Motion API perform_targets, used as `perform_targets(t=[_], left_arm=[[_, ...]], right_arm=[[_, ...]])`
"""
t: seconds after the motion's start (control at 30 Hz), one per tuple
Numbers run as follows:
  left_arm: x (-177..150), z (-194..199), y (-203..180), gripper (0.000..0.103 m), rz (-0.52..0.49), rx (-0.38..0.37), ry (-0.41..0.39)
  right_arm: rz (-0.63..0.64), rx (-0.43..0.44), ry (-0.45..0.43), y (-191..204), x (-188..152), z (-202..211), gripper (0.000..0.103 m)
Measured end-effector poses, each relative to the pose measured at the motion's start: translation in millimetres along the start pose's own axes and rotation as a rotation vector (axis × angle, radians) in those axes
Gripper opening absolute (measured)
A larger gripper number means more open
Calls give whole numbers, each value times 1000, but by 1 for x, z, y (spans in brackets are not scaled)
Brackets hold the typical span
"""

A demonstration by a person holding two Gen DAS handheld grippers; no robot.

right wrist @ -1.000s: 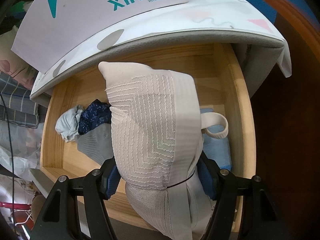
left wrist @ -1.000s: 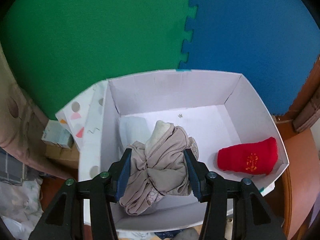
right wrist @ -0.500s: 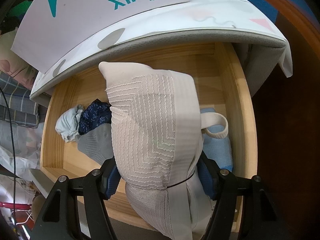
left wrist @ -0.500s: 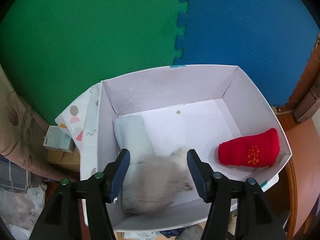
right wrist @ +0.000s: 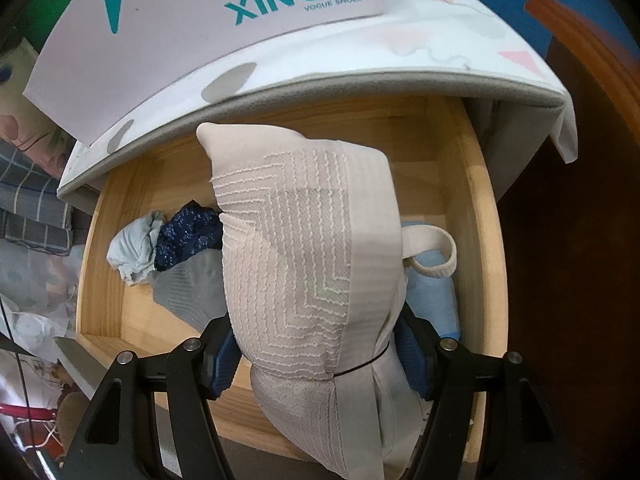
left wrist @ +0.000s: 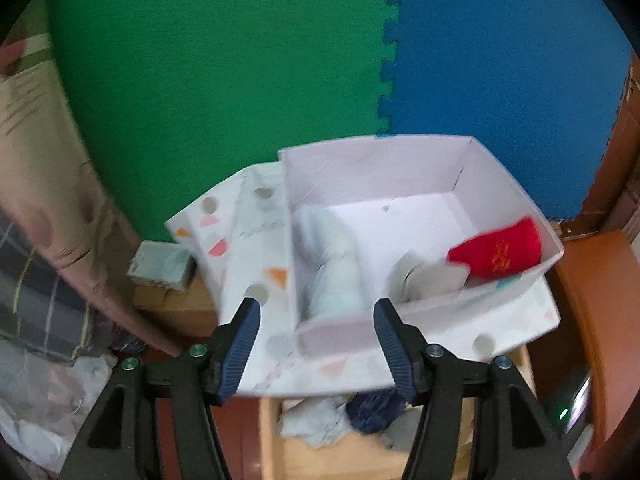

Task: Take underwear out of drawer
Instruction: 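Move the empty left gripper back to the open drawer, then carry the beige bra with the right gripper over the white box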

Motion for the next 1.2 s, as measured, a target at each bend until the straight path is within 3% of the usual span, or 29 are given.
perform_targets(t=[0.1, 0.27, 0.6, 0.93, 1.2], left_arm=[[-35, -7, 11, 61, 19, 67, -1], [-89, -35, 20, 61, 68, 113, 43], [-155, -81, 13, 61, 100, 202, 62], [-178, -105, 18, 61, 180, 157, 101], [-182, -109, 30, 61, 262, 115, 98]], right_arm=[[14, -6, -30, 3, 0, 6, 64], [35, -2, -76, 8, -3, 19, 64], [84, 8, -161, 17, -6, 69, 64], [152, -7, -276, 34, 26, 168, 64], [191, -46, -369, 75, 101, 242, 64]])
Point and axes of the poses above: each gripper's, at about its wrist camera, not at the fingertips, and z roughly against the way its jaws point, y to its left, x to its top, the point moved 7 cm from there along -z, roughly the way its jaws point, and after that the axes turned 15 degrees about y, right-handed, at the moved point
